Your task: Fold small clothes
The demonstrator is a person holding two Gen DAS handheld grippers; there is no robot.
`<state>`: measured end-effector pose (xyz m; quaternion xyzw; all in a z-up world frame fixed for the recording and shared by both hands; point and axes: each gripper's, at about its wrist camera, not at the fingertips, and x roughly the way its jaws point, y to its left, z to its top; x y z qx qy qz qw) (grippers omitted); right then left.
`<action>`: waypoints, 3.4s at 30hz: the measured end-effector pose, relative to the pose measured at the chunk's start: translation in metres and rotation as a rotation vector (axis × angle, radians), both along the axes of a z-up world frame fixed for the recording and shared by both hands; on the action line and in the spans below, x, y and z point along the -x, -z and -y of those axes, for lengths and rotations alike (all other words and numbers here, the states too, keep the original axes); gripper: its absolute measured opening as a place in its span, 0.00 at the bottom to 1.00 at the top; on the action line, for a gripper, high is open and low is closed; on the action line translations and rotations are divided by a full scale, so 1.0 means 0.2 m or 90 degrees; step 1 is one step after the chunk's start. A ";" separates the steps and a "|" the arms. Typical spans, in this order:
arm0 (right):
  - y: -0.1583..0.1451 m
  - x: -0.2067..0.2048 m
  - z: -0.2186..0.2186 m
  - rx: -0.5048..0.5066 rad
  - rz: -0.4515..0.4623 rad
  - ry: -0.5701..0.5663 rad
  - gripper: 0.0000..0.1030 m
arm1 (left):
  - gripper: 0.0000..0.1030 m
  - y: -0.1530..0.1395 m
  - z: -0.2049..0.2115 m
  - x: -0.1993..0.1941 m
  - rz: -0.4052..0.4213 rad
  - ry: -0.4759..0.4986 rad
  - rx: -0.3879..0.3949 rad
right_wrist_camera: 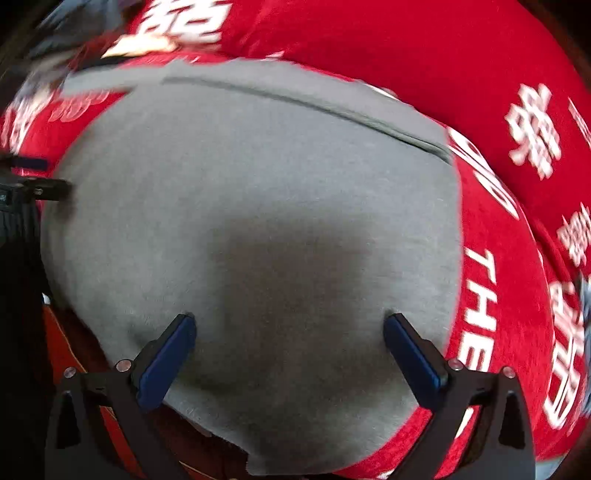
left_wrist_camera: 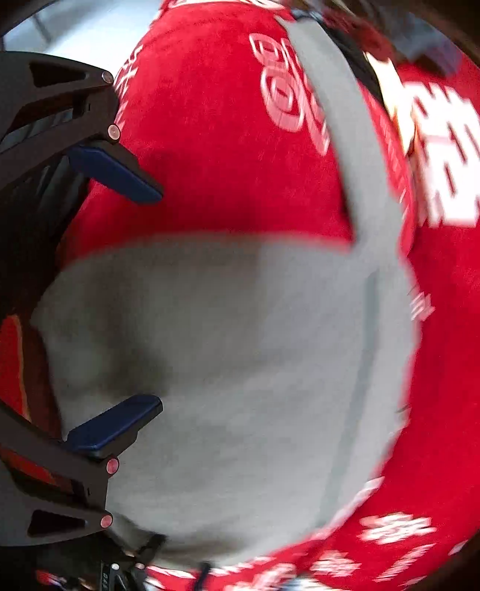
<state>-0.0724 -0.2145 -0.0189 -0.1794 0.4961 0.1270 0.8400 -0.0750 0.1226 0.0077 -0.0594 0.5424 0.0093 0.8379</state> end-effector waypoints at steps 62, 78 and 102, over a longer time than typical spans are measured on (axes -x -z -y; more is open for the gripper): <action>-0.17 -1.13 -1.03 -0.027 0.054 0.016 0.97 | 0.11 -0.47 -0.98 -0.60 0.277 -0.353 0.002; -0.20 -0.86 0.21 -0.121 0.068 0.226 0.97 | 0.10 -0.44 0.80 -1.08 0.206 -0.008 -0.025; -0.20 -0.83 0.36 -0.224 0.067 0.208 0.97 | 0.85 -0.29 0.91 -1.04 0.112 0.100 0.082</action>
